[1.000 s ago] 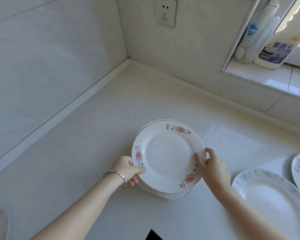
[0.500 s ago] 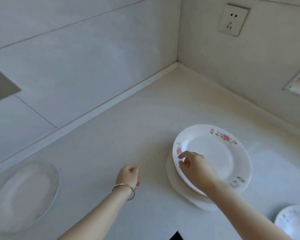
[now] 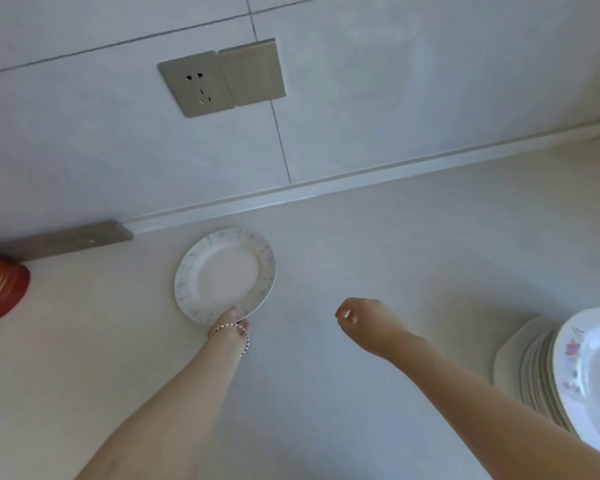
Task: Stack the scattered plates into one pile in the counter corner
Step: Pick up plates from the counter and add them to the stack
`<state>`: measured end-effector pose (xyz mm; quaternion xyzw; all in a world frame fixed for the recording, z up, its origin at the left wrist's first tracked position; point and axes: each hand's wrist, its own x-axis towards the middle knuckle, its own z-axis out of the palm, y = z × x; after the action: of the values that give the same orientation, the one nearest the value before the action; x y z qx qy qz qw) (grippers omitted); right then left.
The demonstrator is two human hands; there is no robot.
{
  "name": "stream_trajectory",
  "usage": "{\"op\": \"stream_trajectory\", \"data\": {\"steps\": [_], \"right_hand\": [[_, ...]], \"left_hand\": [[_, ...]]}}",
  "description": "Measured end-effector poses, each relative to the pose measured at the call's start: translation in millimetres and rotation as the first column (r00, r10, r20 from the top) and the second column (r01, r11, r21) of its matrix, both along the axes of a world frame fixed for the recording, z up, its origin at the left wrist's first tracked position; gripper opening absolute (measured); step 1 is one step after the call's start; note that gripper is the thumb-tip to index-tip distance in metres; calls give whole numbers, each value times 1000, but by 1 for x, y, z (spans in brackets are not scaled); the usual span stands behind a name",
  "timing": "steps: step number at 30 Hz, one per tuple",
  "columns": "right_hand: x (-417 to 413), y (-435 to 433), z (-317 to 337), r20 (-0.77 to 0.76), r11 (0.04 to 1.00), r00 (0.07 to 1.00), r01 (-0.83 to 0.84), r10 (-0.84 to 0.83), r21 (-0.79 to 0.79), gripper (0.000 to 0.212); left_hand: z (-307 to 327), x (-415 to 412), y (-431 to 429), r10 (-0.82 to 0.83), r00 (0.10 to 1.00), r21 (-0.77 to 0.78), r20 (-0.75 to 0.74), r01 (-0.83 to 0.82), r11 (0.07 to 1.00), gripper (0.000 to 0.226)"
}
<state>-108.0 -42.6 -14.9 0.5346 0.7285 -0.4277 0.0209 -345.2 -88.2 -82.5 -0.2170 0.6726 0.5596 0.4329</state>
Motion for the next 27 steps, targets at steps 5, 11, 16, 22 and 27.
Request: {"op": "stream_trajectory", "data": {"steps": [5, 11, 16, 22, 27], "right_hand": [[-15, 9, -9, 31, 1000, 999, -6, 6, -19, 24], [1, 11, -10, -5, 993, 995, 104, -104, -51, 23], [25, 1, -1, -142, 974, 964, 228, -224, 13, 35], [110, 4, 32, -413, 642, 570, 765, -711, -49, 48], [220, -27, 63, -510, 368, 346, 928, -787, 61, 21]], "left_hand": [[-24, -20, 1, 357, 921, 248, 156, -386, 889, 38], [-15, -6, -8, 139, 989, 79, 44, -142, 987, 14], [29, 47, -17, -220, 975, 215, -25, 220, 951, 27], [110, 133, 19, -727, 627, 244, -280, 779, 578, 36], [143, 208, 38, -888, 222, 186, -402, 970, 158, 37]]}}
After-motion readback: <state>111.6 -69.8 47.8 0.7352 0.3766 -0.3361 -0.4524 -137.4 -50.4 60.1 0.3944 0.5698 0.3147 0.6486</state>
